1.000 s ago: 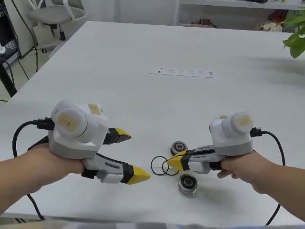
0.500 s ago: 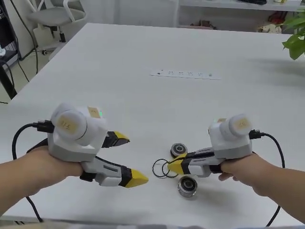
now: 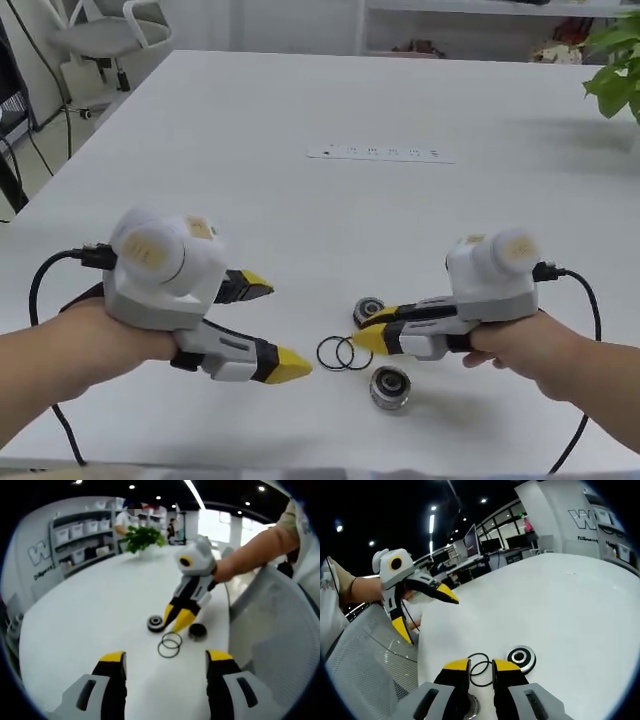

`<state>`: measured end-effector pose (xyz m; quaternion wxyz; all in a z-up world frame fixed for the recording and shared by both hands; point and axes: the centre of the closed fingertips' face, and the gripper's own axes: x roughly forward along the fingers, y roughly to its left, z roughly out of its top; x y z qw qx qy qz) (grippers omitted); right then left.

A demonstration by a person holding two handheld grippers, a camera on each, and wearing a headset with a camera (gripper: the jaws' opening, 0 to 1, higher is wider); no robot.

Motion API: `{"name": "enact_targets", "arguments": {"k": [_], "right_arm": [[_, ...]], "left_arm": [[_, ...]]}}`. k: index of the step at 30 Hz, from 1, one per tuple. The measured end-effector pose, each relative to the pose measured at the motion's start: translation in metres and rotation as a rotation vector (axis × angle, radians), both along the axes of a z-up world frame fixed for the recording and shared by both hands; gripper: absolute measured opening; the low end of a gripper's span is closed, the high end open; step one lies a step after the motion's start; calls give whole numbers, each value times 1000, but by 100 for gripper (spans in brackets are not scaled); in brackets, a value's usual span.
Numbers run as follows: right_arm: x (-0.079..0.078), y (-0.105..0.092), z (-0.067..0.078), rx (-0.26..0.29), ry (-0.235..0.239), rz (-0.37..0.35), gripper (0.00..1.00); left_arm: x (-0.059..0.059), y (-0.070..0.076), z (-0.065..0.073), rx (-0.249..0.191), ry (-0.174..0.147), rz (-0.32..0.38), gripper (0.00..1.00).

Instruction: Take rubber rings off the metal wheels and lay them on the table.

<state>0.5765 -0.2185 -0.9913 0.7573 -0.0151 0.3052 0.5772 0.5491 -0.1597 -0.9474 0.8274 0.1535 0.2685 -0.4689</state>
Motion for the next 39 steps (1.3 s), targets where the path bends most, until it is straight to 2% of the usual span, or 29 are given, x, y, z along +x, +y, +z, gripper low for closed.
{"name": "enact_targets", "arguments": {"k": [8, 18, 24, 39], "right_arm": [[8, -10, 7, 17, -22, -34, 19], [20, -24, 9, 19, -48, -70, 22], [24, -30, 5, 5, -68, -80, 23], [31, -38, -5, -20, -87, -98, 23]], "left_arm": [[12, -9, 3, 1, -13, -13, 62], [30, -18, 4, -12, -10, -2, 60], [38, -22, -2, -2, -4, -1, 59], [49, -35, -20, 29, 20, -16, 51]]}}
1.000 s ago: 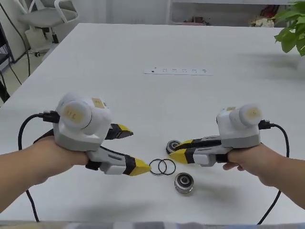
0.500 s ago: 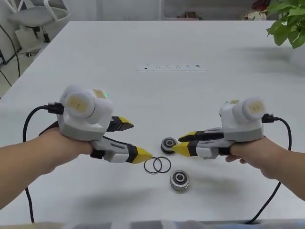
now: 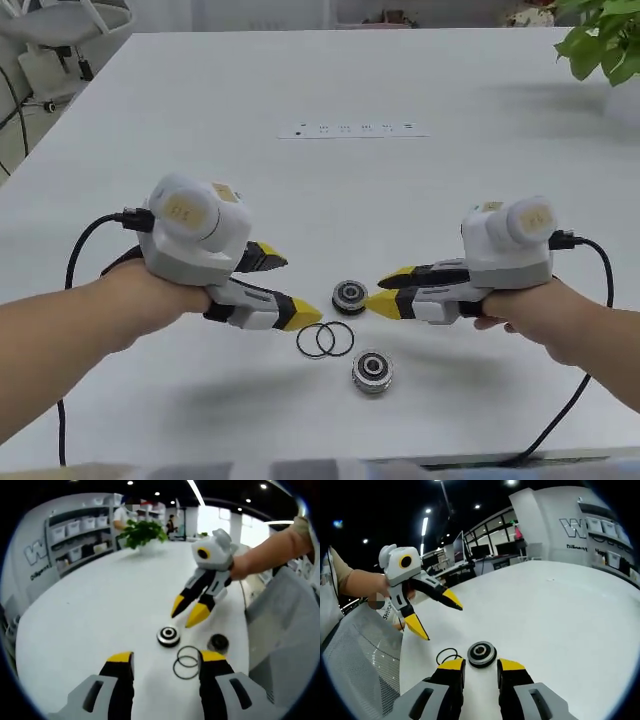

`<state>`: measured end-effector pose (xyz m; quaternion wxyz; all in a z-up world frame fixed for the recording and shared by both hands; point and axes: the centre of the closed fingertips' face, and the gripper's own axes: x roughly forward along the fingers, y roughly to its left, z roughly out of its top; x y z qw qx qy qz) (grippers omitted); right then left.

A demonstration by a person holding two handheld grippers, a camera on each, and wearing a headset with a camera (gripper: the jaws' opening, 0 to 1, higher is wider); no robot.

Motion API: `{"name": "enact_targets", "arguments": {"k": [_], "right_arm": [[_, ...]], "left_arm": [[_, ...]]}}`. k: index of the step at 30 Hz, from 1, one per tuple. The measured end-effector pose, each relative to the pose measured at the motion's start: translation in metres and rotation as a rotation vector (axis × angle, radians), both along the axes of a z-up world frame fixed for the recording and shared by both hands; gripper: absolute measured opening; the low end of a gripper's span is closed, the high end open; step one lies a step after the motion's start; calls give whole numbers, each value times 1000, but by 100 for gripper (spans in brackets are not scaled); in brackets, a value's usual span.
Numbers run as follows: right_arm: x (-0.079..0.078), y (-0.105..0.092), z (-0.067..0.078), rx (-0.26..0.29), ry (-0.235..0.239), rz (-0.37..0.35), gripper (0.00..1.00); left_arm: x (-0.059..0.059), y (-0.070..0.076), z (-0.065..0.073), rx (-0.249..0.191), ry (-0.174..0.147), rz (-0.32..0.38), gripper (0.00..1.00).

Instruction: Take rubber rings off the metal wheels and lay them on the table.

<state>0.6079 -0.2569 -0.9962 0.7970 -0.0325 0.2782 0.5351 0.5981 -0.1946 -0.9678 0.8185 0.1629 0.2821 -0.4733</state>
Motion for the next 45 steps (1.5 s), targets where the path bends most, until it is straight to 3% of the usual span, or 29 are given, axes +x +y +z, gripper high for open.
{"name": "enact_targets", "arguments": {"k": [22, 32, 45], "right_arm": [[4, -3, -9, -26, -25, 31, 26], [1, 2, -8, -16, -29, 46, 27], [2, 0, -10, -19, -31, 44, 27]], "left_arm": [[16, -27, -21, 6, 18, -47, 37], [17, -39, -27, 14, 25, -69, 27], [22, -49, -33, 26, 13, -69, 18]]}}
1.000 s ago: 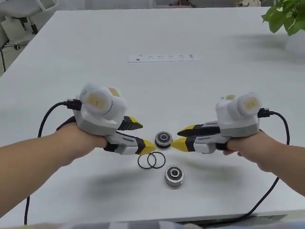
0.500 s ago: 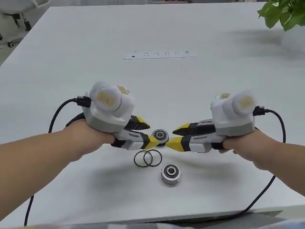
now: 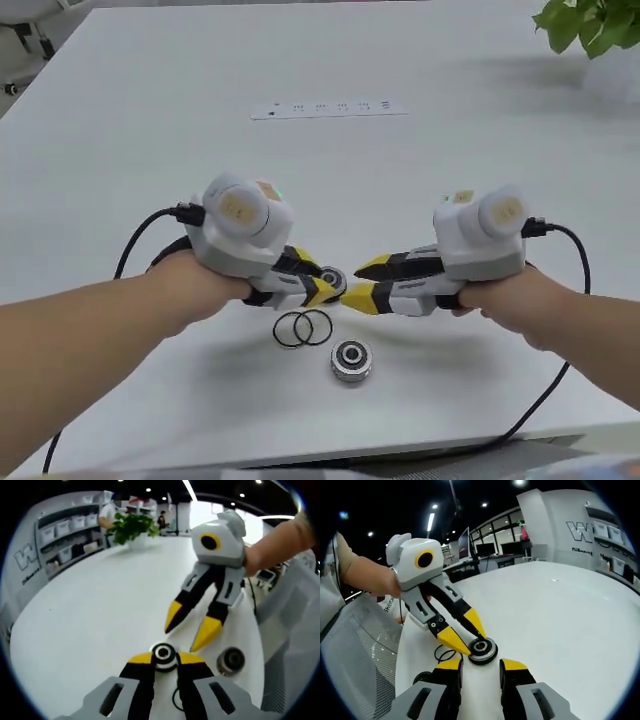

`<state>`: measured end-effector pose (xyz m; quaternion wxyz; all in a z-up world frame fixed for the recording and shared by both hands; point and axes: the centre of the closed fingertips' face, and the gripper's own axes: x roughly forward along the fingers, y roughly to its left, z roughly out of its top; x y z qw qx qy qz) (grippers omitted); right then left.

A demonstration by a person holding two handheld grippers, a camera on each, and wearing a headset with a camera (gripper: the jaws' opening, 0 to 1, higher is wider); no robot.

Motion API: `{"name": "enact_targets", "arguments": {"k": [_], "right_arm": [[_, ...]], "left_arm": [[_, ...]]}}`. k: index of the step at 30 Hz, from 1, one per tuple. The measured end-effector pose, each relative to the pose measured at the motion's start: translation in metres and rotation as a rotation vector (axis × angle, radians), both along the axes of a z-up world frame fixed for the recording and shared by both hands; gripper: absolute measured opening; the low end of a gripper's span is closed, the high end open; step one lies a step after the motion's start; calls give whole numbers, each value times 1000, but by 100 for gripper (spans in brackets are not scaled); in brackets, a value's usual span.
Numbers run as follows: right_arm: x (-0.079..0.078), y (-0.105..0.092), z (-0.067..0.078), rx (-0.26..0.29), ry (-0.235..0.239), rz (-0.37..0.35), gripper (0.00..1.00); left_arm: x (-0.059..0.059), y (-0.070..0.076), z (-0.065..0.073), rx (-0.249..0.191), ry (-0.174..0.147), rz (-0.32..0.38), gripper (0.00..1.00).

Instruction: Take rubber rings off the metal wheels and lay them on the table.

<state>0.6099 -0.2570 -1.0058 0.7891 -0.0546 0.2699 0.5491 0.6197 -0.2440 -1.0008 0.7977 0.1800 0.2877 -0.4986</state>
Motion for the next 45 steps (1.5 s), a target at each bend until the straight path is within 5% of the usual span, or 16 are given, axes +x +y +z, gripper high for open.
{"name": "enact_targets", "arguments": {"k": [27, 45], "right_arm": [[6, 27, -8, -60, -77, 19, 33], [6, 14, -10, -87, -102, 6, 21]], "left_arm": [[3, 0, -1, -9, -10, 52, 13], [6, 1, -4, -5, -11, 60, 13]]}}
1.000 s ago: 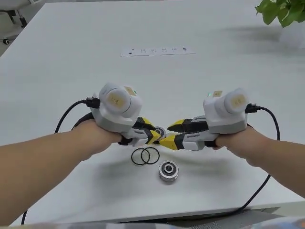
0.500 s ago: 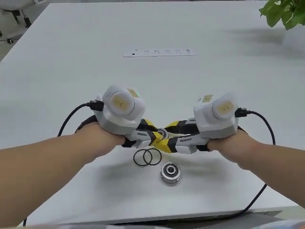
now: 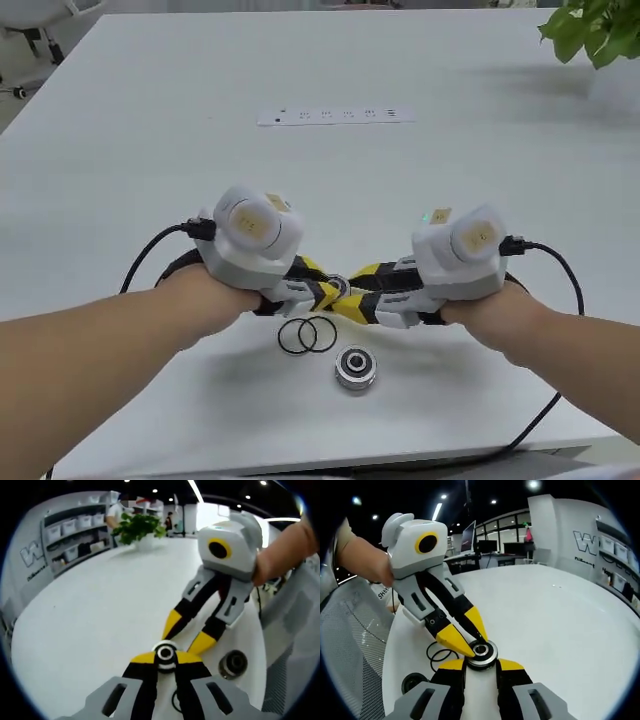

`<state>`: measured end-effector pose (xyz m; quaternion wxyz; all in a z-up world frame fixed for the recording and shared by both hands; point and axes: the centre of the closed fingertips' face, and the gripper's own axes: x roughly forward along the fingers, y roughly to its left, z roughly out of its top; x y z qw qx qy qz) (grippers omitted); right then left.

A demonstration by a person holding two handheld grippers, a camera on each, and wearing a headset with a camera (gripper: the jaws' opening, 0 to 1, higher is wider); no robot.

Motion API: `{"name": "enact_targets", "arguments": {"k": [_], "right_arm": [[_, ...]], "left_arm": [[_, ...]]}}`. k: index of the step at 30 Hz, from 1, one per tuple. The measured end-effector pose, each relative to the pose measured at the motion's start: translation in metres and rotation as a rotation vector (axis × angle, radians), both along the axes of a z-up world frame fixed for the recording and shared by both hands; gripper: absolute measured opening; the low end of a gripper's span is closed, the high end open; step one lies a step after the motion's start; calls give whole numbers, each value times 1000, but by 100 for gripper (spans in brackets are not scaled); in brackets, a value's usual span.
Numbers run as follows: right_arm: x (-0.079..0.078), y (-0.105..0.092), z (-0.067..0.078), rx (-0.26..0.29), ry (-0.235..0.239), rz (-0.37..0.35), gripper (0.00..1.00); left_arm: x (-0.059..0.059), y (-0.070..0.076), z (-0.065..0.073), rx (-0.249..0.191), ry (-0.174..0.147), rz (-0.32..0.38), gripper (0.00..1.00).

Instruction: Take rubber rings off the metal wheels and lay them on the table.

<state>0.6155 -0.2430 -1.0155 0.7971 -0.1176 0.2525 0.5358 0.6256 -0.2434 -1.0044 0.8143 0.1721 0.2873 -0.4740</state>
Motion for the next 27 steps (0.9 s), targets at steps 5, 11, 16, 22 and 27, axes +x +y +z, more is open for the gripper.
{"name": "enact_targets", "arguments": {"k": [5, 11, 16, 22, 27], "right_arm": [[-1, -1, 0, -4, -5, 0, 19], [-3, -8, -2, -14, 10, -7, 9], [-3, -7, -2, -21, 7, -6, 8], [-2, -9, -2, -17, 18, -20, 2], [-1, -11, -2, -12, 35, -43, 0]], "left_arm": [[0, 0, 0, 1, -2, 4, 13], [0, 0, 0, 0, -2, 9, 13], [-1, 0, 1, 1, -2, 13, 13], [-1, 0, 1, 5, -8, 13, 13], [-2, 0, 1, 12, -15, 11, 12]]}}
